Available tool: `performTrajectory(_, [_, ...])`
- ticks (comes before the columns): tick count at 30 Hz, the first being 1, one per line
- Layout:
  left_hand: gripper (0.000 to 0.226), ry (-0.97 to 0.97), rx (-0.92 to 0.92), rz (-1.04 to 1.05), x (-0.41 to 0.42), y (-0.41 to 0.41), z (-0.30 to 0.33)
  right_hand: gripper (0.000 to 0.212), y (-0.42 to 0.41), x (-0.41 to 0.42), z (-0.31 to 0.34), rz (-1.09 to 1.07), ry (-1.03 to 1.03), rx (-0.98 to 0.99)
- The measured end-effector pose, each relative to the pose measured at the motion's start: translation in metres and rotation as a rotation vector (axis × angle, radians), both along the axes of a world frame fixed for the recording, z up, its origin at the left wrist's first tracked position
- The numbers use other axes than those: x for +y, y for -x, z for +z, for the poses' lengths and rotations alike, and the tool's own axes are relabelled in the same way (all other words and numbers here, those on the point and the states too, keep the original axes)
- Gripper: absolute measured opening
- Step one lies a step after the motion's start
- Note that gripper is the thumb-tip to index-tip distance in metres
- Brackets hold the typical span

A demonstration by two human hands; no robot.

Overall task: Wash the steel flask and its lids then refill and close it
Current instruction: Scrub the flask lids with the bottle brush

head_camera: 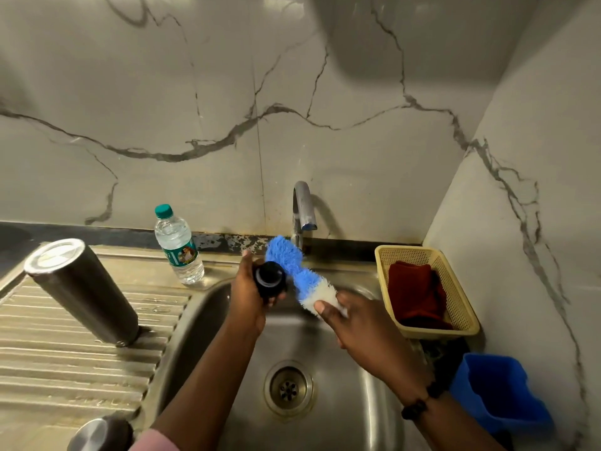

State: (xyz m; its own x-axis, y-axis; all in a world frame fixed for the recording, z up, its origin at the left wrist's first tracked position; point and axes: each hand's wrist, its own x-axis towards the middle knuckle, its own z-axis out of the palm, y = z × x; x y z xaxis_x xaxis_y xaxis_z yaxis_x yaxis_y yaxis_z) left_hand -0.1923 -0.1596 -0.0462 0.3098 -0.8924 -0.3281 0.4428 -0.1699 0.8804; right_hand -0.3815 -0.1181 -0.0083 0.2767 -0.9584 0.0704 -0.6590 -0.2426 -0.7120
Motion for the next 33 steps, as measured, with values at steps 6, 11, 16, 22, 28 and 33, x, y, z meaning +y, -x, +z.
performTrajectory(6, [0.061, 0.061, -0.111, -0.003, -0.008, -0.022, 0.005, 0.022, 0.007, 0.004, -0.01, -0.017, -0.005, 0.035])
performTrajectory(11, [0.075, 0.16, -0.105, -0.153, -0.006, -0.024, 0.006, 0.03, 0.004, -0.001, -0.011, -0.137, 0.085, -0.081])
performTrajectory(16, [0.045, 0.255, -0.105, -0.165, 0.003, -0.022, 0.01, 0.037, 0.003, 0.001, -0.001, -0.093, 0.138, -0.094])
performTrajectory(22, [0.067, 0.227, -0.237, -0.237, 0.003, -0.014, 0.006, 0.036, 0.002, 0.001, 0.003, 0.013, 0.134, -0.011])
performTrajectory(28, [0.067, 0.289, 0.161, -0.008, -0.001, -0.02, 0.015, 0.047, 0.024, -0.016, -0.006, -0.195, 0.119, 0.137])
performTrajectory(33, [0.063, 0.304, 0.236, -0.038, -0.004, -0.016, 0.012, 0.041, 0.005, 0.008, -0.016, -0.164, 0.157, -0.087])
